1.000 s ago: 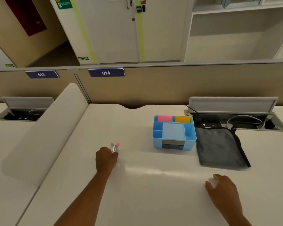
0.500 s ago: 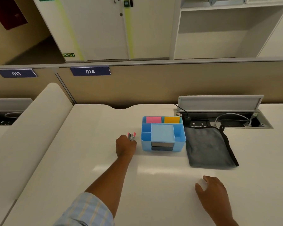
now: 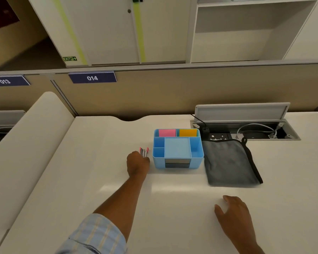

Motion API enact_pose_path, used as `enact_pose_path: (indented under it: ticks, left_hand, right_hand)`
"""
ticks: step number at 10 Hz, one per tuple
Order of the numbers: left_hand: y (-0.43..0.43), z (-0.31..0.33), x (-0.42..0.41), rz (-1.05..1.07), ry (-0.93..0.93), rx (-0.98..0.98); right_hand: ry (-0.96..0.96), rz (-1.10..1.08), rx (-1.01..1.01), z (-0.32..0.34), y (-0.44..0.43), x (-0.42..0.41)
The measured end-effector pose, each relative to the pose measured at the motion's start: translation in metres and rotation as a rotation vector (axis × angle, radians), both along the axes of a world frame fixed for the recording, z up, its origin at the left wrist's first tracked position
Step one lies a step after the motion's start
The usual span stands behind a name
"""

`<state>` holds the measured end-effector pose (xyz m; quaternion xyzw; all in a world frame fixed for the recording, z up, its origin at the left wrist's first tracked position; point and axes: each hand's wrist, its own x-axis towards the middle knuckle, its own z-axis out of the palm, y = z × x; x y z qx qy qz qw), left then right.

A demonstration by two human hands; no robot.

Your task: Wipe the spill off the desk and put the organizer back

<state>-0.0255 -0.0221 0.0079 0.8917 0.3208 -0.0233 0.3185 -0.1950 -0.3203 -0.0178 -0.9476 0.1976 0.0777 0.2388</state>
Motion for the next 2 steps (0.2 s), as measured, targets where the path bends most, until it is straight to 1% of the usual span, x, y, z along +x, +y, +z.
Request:
enact_pose_path:
  ticks: [1, 2]
  left_hand:
    - [0.0026, 0.001, -0.0018, -0.046, 0.01, 0.053]
    - [0.0052, 0.0071, -0.0065, -0.076, -0.006, 0.24]
  right_hand:
    - [0.011, 0.005, 0.002, 0.0001, -0.0009, 0.0004]
    - [-0.001, 0.002, 0.011, -0.001, -0.0007, 0.0018]
